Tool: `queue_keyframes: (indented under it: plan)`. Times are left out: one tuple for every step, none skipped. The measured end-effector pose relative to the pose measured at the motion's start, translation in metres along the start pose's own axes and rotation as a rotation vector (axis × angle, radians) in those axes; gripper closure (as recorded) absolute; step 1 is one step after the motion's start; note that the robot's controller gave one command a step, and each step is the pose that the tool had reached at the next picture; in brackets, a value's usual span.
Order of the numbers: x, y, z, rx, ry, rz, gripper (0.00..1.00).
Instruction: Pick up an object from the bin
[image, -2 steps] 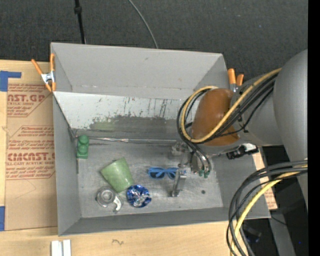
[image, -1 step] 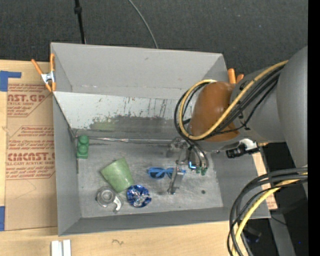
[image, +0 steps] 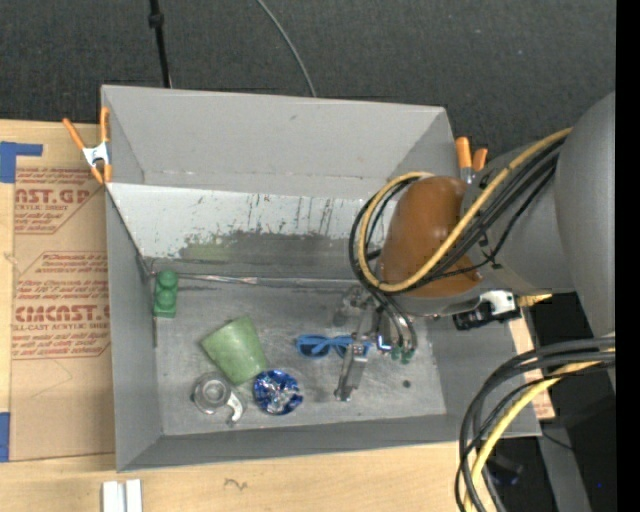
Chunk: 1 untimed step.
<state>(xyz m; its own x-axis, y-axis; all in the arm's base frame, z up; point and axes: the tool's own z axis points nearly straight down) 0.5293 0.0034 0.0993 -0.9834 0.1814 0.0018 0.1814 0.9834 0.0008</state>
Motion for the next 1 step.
queue_keyframes:
  plan:
    - [0.0011,0.0067,0.028,-0.002,-0.01,0.093,0.0]
